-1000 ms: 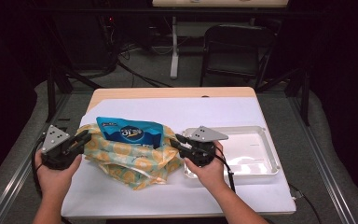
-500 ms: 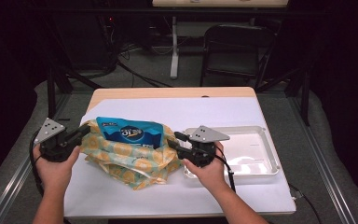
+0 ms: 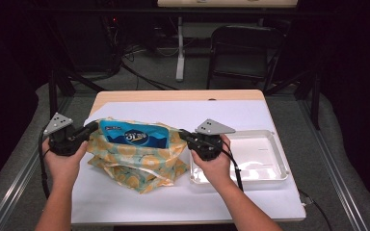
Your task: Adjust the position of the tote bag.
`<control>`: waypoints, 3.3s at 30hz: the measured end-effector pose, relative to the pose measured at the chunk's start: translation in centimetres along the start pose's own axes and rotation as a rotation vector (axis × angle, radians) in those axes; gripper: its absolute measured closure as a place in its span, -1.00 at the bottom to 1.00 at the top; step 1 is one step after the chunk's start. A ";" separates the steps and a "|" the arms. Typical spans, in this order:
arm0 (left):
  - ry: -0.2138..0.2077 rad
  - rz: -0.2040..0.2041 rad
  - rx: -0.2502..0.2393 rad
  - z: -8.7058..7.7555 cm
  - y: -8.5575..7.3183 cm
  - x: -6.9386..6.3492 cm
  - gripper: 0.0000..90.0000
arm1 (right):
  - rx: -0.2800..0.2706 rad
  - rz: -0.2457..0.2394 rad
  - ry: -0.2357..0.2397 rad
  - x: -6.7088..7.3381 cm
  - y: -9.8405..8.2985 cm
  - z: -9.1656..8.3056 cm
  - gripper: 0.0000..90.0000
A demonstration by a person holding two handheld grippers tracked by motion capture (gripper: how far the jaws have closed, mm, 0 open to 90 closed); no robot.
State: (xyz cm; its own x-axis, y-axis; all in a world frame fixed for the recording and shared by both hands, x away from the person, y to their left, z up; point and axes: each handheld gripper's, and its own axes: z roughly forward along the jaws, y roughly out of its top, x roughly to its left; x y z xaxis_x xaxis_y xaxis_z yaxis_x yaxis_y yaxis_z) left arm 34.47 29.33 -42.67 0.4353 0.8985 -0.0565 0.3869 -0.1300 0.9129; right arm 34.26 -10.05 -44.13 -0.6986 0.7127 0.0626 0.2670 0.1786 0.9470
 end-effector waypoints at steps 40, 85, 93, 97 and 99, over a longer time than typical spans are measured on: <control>0.019 -0.071 0.168 3.8 -5.6 1.5 1.00 | 0.277 0.079 -0.036 -1.5 -3.7 5.1 1.00; 0.006 -0.065 0.040 -3.3 -6.2 -2.2 0.23 | 0.133 0.094 0.027 -1.4 -3.4 1.3 0.29; -0.019 -0.040 0.046 -3.8 -6.6 -3.7 0.15 | 0.091 0.080 0.020 -1.2 -2.8 -0.3 0.23; -0.030 -0.034 0.051 -3.8 -7.0 -4.2 0.13 | 0.063 0.043 0.059 -0.4 -2.7 -1.1 0.20; -0.040 -0.036 0.051 -3.8 -7.1 -4.4 0.12 | 0.056 0.020 0.081 0.1 -2.7 -1.4 0.19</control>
State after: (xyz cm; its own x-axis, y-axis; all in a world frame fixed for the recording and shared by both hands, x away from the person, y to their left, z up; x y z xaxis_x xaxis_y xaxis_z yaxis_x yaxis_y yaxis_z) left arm 26.72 27.84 -47.36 0.4521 0.8857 -0.1056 0.4435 -0.1206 0.8881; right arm 32.53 -11.36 -46.20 -0.7439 0.6594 0.1089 0.3166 0.2042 0.9263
